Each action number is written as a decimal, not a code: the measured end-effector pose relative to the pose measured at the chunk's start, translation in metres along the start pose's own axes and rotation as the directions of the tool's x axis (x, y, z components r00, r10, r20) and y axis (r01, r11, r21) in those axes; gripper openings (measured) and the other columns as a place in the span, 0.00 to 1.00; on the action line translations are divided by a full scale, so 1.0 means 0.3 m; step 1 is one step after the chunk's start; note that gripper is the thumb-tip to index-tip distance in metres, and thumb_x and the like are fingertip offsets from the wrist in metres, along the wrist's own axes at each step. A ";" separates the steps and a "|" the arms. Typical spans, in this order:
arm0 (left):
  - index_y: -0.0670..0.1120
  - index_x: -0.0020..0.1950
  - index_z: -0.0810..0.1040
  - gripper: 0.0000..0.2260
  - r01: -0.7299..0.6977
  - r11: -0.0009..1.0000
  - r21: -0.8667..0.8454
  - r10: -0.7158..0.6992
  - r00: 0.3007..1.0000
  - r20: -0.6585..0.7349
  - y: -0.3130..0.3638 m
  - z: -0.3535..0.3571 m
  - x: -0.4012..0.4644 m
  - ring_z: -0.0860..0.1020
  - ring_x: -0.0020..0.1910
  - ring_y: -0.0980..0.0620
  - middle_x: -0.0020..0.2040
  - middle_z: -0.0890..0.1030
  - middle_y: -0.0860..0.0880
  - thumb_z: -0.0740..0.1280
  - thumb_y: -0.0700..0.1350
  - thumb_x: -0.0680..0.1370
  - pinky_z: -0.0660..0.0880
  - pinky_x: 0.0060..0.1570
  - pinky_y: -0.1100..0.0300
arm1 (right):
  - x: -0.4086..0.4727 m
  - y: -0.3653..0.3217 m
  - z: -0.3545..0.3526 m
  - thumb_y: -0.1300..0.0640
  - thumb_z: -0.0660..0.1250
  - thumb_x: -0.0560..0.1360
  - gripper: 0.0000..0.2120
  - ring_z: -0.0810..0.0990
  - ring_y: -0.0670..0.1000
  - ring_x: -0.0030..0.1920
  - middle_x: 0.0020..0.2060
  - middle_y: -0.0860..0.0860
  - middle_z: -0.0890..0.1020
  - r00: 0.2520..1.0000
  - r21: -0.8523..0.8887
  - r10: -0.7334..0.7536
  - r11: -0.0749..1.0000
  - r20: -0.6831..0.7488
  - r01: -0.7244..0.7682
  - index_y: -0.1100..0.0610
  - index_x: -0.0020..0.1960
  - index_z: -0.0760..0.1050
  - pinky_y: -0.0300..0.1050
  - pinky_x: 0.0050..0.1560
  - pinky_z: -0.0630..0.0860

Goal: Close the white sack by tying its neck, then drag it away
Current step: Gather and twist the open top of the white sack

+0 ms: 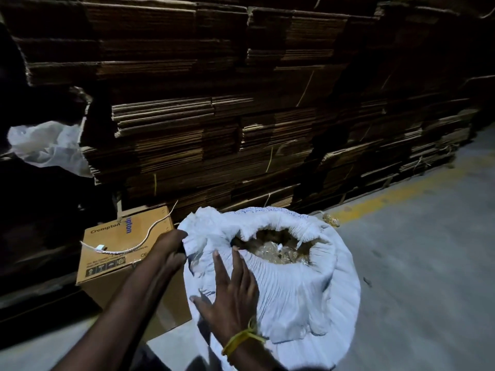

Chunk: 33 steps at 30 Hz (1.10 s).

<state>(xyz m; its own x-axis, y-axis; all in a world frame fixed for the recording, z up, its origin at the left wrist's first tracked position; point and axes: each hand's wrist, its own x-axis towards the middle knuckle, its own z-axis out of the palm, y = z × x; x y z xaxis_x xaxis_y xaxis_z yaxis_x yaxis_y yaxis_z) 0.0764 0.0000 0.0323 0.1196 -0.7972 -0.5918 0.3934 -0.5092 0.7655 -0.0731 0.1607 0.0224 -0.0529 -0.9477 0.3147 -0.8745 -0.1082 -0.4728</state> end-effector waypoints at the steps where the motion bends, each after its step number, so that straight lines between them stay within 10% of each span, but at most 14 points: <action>1: 0.33 0.56 0.74 0.09 -0.024 1.000 0.010 0.024 1.000 0.005 0.056 0.084 -0.198 0.80 0.46 0.36 0.52 0.80 0.32 0.58 0.34 0.79 0.78 0.53 0.41 | 0.014 -0.011 -0.017 0.32 0.66 0.60 0.47 0.66 0.54 0.69 0.74 0.51 0.62 0.999 -0.021 0.012 1.000 -0.040 -0.013 0.42 0.75 0.55 0.54 0.64 0.68; 3: 0.32 0.55 0.72 0.11 -0.068 0.998 0.001 0.068 0.997 0.032 0.094 0.152 -0.319 0.81 0.38 0.38 0.48 0.78 0.33 0.52 0.30 0.79 0.82 0.41 0.39 | 0.045 -0.019 -0.046 0.39 0.68 0.63 0.41 0.70 0.53 0.66 0.72 0.48 0.65 0.994 0.011 0.042 0.999 -0.099 -0.041 0.41 0.73 0.59 0.52 0.60 0.73; 8: 0.40 0.36 0.67 0.12 -0.279 0.948 0.150 0.291 0.954 -0.067 0.174 0.230 -0.442 0.66 0.15 0.55 0.26 0.67 0.45 0.55 0.28 0.77 0.65 0.17 0.70 | 0.089 -0.025 -0.167 0.50 0.62 0.72 0.21 0.78 0.48 0.57 0.61 0.43 0.76 0.968 0.357 0.018 0.931 -0.250 0.075 0.41 0.65 0.70 0.45 0.50 0.78; 13: 0.43 0.32 0.76 0.12 -0.474 0.795 0.378 0.528 0.848 -0.047 0.247 0.253 -0.523 0.72 0.32 0.47 0.30 0.75 0.46 0.65 0.36 0.75 0.69 0.29 0.63 | 0.146 -0.023 -0.306 0.53 0.64 0.75 0.09 0.81 0.50 0.48 0.47 0.49 0.84 0.945 0.454 -0.118 0.854 -0.305 0.253 0.50 0.53 0.80 0.45 0.44 0.78; 17: 0.44 0.32 0.78 0.12 -0.574 0.703 0.420 0.629 0.777 0.009 0.290 0.285 -0.556 0.72 0.26 0.55 0.22 0.76 0.53 0.64 0.36 0.75 0.67 0.26 0.65 | 0.247 -0.042 -0.440 0.60 0.64 0.76 0.08 0.79 0.50 0.46 0.47 0.52 0.81 0.951 0.466 -0.160 0.842 -0.266 0.272 0.57 0.52 0.80 0.43 0.45 0.76; 26: 0.46 0.32 0.74 0.14 -0.591 0.730 0.343 0.635 0.772 -0.020 0.354 0.331 -0.560 0.71 0.27 0.55 0.17 0.74 0.55 0.65 0.38 0.78 0.67 0.25 0.67 | 0.492 -0.118 -0.560 0.50 0.70 0.72 0.08 0.82 0.47 0.42 0.40 0.48 0.85 0.964 0.473 -0.118 0.852 -0.240 0.222 0.53 0.46 0.83 0.47 0.42 0.80; 33: 0.41 0.44 0.83 0.13 -0.587 0.806 0.074 0.579 0.808 0.110 0.267 0.375 -0.604 0.80 0.42 0.47 0.44 0.83 0.42 0.62 0.46 0.80 0.75 0.42 0.57 | 0.595 -0.151 -0.526 0.52 0.70 0.71 0.06 0.83 0.47 0.41 0.37 0.49 0.86 0.987 0.470 -0.066 0.873 -0.148 0.129 0.54 0.43 0.83 0.43 0.41 0.79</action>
<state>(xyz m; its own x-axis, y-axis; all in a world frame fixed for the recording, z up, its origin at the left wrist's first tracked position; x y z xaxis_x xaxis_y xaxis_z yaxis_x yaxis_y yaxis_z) -0.0162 0.0673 0.2292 0.2240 -0.9746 -0.0073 0.1792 0.0338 0.9832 -0.1191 0.0439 0.2298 -0.0661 -0.8835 0.4637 -0.5436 -0.3578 -0.7593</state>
